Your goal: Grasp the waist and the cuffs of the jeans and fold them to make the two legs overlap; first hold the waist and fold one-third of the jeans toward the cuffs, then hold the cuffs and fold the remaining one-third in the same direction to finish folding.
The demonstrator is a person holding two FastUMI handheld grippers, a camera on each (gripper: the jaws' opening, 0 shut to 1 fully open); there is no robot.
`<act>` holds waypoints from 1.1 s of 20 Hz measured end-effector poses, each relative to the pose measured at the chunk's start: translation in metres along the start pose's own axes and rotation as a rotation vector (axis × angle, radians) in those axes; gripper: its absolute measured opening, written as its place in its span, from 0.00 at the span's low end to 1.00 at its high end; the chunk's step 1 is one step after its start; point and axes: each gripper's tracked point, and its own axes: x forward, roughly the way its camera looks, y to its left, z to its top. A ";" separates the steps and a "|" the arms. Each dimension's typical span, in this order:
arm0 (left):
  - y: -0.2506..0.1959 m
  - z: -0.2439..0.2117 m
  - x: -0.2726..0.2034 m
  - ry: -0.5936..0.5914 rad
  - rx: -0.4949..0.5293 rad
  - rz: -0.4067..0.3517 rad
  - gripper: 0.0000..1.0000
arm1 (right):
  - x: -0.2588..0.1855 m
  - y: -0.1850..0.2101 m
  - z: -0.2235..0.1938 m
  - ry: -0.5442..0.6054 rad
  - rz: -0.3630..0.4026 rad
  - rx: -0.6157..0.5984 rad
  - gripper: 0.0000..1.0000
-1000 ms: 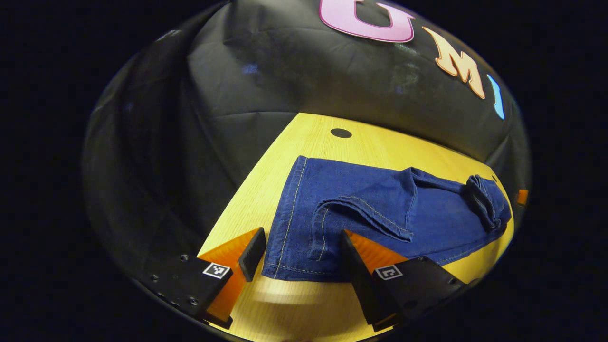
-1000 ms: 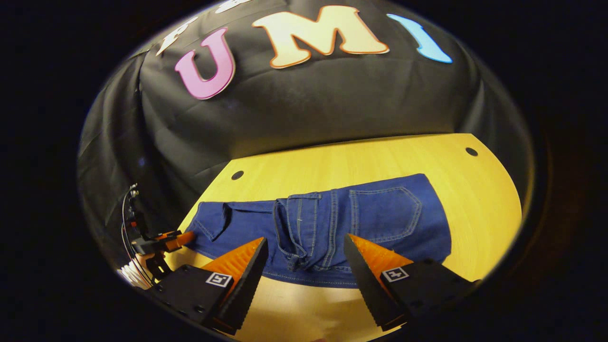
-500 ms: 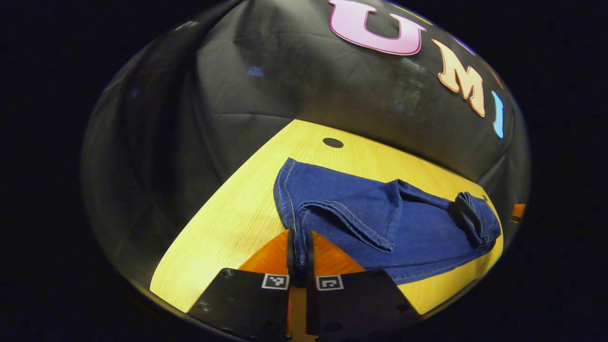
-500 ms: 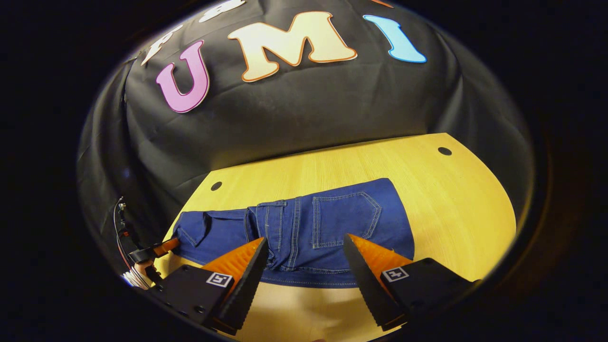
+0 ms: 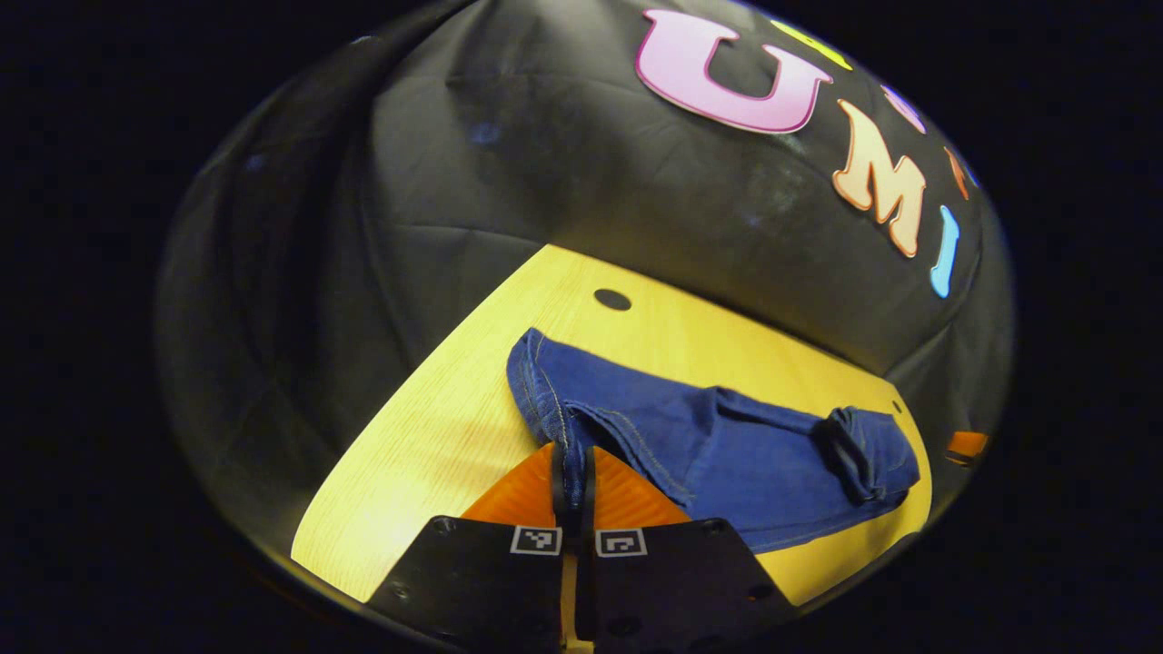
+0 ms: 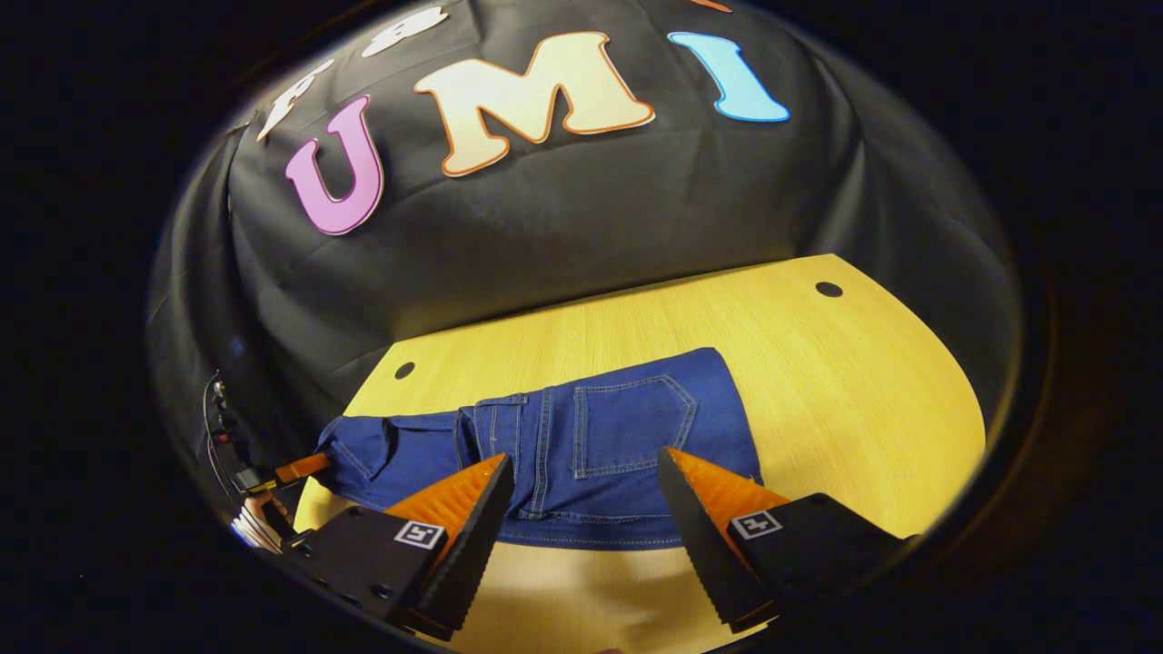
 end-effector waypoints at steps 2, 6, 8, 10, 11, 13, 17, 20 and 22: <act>-0.026 0.018 -0.006 -0.020 -0.018 -0.039 0.00 | -0.007 -0.012 0.005 -0.013 0.000 0.019 0.98; -0.085 0.049 -0.011 -0.072 -0.004 -0.075 0.00 | -0.018 -0.048 0.013 -0.025 0.015 0.064 0.98; -0.118 0.061 -0.007 -0.082 0.017 -0.083 0.00 | -0.021 -0.068 0.017 -0.019 0.035 0.082 0.98; -0.157 0.070 -0.007 -0.086 0.031 -0.099 0.00 | -0.024 -0.089 0.024 -0.018 0.050 0.097 0.98; -0.176 0.075 -0.007 -0.088 0.046 -0.101 0.00 | -0.024 -0.099 0.028 -0.018 0.053 0.102 0.98; -0.207 0.076 -0.003 -0.081 0.083 -0.104 0.01 | -0.027 -0.119 0.037 -0.018 0.069 0.125 0.98; -0.279 0.083 -0.002 -0.068 0.164 -0.122 0.00 | -0.030 -0.154 0.046 -0.024 0.092 0.135 0.98; -0.332 0.086 -0.001 -0.059 0.215 -0.148 0.00 | -0.030 -0.171 0.039 0.010 0.116 0.130 0.98; -0.368 0.086 0.004 -0.054 0.246 -0.175 0.00 | -0.031 -0.177 0.037 0.019 0.131 0.130 0.98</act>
